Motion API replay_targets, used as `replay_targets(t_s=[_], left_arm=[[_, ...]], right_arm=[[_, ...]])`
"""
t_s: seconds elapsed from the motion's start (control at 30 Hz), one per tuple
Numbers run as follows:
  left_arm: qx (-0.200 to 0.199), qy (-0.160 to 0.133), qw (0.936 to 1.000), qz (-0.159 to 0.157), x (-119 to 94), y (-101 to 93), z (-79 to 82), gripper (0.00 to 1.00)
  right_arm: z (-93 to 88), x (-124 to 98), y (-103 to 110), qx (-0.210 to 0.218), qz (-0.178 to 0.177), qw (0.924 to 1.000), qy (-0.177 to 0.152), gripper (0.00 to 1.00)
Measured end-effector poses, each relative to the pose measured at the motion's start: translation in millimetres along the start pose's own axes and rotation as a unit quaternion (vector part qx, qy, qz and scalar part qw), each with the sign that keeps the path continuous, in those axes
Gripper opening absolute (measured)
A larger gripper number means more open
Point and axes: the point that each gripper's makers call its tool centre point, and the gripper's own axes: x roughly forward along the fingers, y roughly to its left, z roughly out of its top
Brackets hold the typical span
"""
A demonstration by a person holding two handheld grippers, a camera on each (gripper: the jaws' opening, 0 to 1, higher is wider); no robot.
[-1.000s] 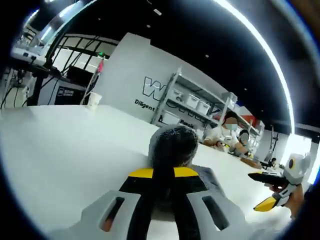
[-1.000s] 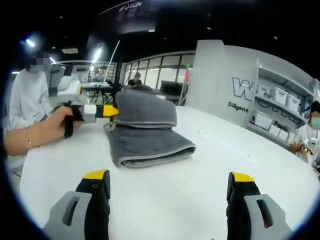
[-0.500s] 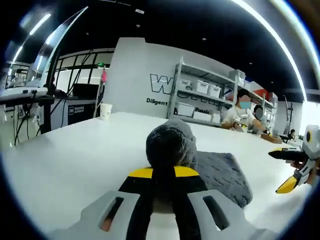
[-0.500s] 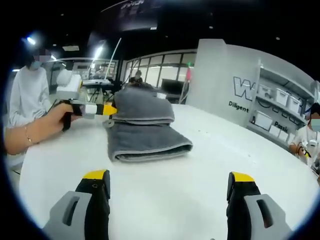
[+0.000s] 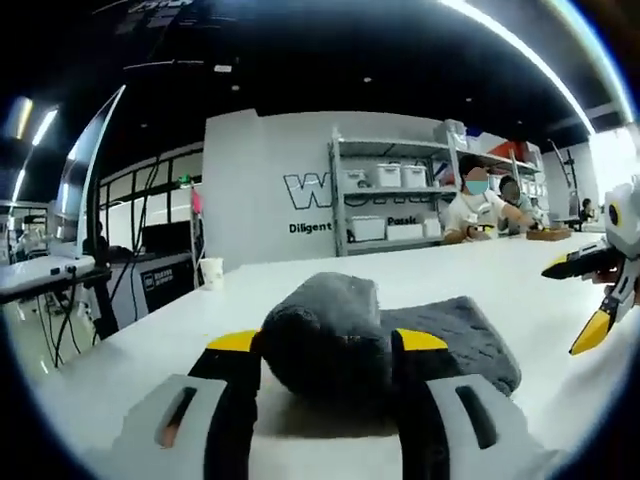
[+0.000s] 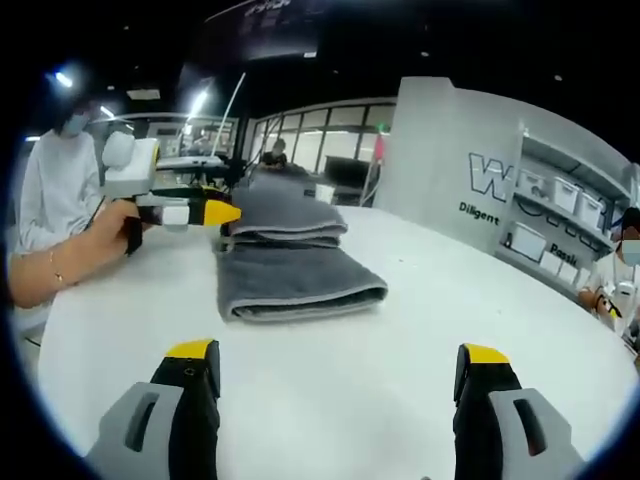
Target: Open the folded towel by lifting each exposed corner and separating the folded layers until the towel lies flat within the target outline without major curled edges
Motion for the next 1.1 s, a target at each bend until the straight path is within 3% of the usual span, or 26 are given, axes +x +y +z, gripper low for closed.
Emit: replay_targets(t_s=[0.07,0.2,0.33,0.7,0.97,1.1], left_arm=[[0.003,-0.004,1.0,0.0,1,-1.0,2.4,0.74],[-0.002,0.006,0.9998,-0.02,3,-10.1,-0.7,0.8],[0.014,0.017,0.9991,-0.036,8,-20.9,-4.3,1.0],[0.033,0.025,0.9991,-0.013,6,-10.7,-5.0,1.0],[0.017,0.033,0.9993,0.003,7,1.0,-8.0,1.0],[0.02,0.038,0.9991,0.002,9,0.2,-9.7,1.0]], right_arm=[[0.2,0,0,0.0,0.0,1.0,-0.001,0.98],[-1.4,1,1,0.0,0.001,1.0,0.003,0.98],[-2.3,4,7,-0.013,0.005,0.9999,0.01,0.98],[2.3,6,18,-0.028,0.015,0.9995,0.002,0.96],[10.2,16,45,-0.068,0.041,0.9968,-0.012,0.9],[21.2,19,59,-0.07,0.059,0.9951,-0.038,0.82]])
